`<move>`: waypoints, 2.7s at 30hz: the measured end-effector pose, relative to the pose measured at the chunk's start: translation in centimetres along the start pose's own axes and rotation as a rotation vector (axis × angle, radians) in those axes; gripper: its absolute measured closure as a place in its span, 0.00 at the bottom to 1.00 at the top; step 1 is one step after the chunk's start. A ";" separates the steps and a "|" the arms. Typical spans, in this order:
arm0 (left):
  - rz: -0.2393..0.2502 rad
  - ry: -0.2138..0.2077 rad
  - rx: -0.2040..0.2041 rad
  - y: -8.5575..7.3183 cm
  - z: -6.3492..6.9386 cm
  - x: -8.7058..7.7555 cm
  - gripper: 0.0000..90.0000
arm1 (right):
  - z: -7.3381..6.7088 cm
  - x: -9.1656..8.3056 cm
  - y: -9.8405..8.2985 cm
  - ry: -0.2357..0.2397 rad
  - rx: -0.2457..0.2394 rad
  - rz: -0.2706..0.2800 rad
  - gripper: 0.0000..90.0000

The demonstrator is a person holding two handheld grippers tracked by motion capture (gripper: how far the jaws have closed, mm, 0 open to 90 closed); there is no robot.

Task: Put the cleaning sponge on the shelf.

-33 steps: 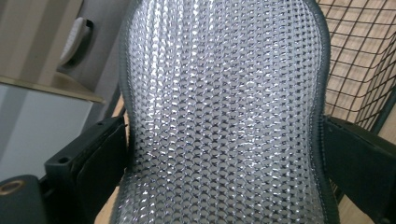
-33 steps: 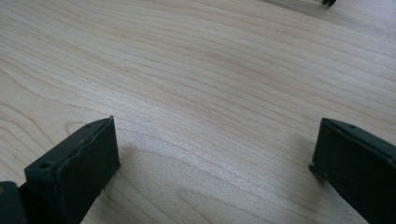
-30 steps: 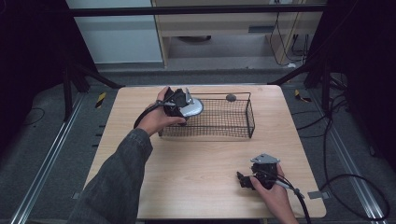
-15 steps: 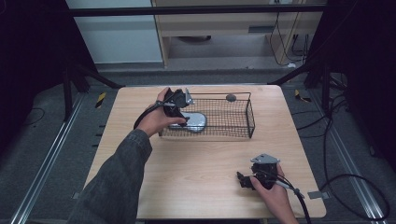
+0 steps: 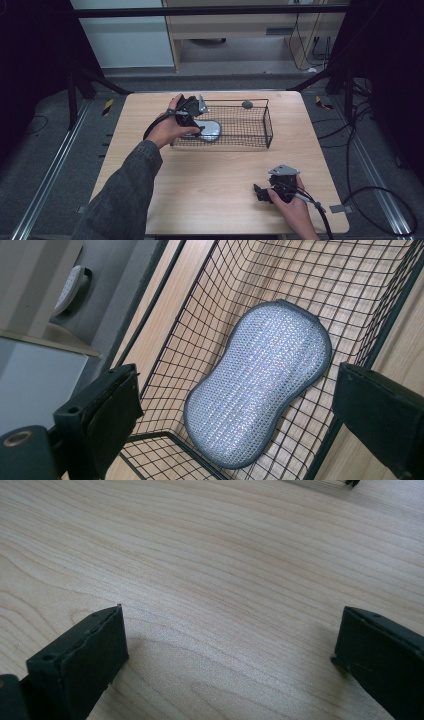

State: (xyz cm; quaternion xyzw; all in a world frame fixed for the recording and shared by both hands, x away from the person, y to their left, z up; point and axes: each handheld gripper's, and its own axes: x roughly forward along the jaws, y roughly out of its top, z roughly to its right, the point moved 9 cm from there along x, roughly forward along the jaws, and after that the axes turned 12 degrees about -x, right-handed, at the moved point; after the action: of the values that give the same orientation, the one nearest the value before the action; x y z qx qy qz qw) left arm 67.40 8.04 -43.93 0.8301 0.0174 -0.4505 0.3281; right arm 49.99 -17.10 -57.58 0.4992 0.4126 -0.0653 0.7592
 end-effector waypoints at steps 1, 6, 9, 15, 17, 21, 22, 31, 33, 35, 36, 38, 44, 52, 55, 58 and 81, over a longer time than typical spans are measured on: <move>0.000 -0.003 -0.003 0.0 0.1 0.0 0.05 | 0.0 0.0 0.0 0.000 0.000 0.000 0.01; 0.001 -0.016 -0.005 0.0 0.6 -0.2 0.05 | 0.0 0.0 0.0 0.001 0.001 0.000 0.01; 0.002 -0.016 -0.009 0.0 0.8 -0.3 0.05 | 0.0 0.0 0.0 0.000 0.001 0.000 0.01; 0.003 -0.024 -0.017 -0.2 1.4 -0.5 0.05 | 0.0 0.0 0.0 0.001 0.002 0.000 0.01; 0.011 -0.027 -0.023 -0.2 1.6 -0.5 0.05 | 0.0 0.0 0.0 0.001 0.001 0.000 0.01; 0.023 -0.031 -0.040 -0.2 1.9 -0.8 0.05 | 0.0 0.0 0.0 0.001 0.002 -0.001 0.01; 0.021 -0.037 -0.045 -0.2 2.0 -0.9 0.05 | 0.0 0.0 0.0 0.001 0.001 0.000 0.01; 0.045 -0.050 -0.054 -0.2 3.2 -1.3 0.05 | -0.1 0.0 0.0 0.003 0.006 -0.002 0.01; 0.048 -0.051 -0.055 -0.2 3.4 -1.4 0.05 | -0.1 0.0 0.0 0.003 0.006 -0.001 0.01; 0.058 -0.058 -0.056 -0.1 3.7 -1.5 0.05 | -0.1 0.0 0.0 0.002 0.006 -0.002 0.01; 0.060 -0.064 -0.053 -0.1 3.8 -1.6 0.05 | -0.1 0.0 0.0 0.003 0.006 -0.002 0.01; 0.069 -0.062 -0.053 0.0 4.1 -1.7 0.05 | -0.1 0.0 0.0 0.003 0.006 -0.001 0.01; 0.093 -0.093 -0.090 0.2 5.6 -2.5 0.05 | 0.0 0.0 0.0 0.000 0.000 0.000 0.01; 0.106 -0.102 -0.123 -0.2 7.4 -3.3 0.05 | -0.1 0.0 0.0 0.002 0.008 0.001 0.01; 0.108 -0.096 -0.134 -0.7 7.7 -3.4 0.05 | -0.1 0.0 0.0 0.002 0.006 0.000 0.01; 0.121 -0.103 -0.156 -1.3 8.1 -3.6 0.05 | -0.1 0.0 0.0 0.002 0.006 0.000 0.01; 0.145 -0.102 -0.291 -7.5 9.8 -6.0 0.04 | -0.1 -0.1 0.0 0.002 0.015 0.000 0.01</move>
State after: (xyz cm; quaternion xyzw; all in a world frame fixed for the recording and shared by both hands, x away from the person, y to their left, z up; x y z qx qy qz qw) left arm 54.21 10.02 -46.98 0.7489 0.0060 -0.4599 0.4771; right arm 49.88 -17.02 -57.55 0.5050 0.4126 -0.0680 0.7551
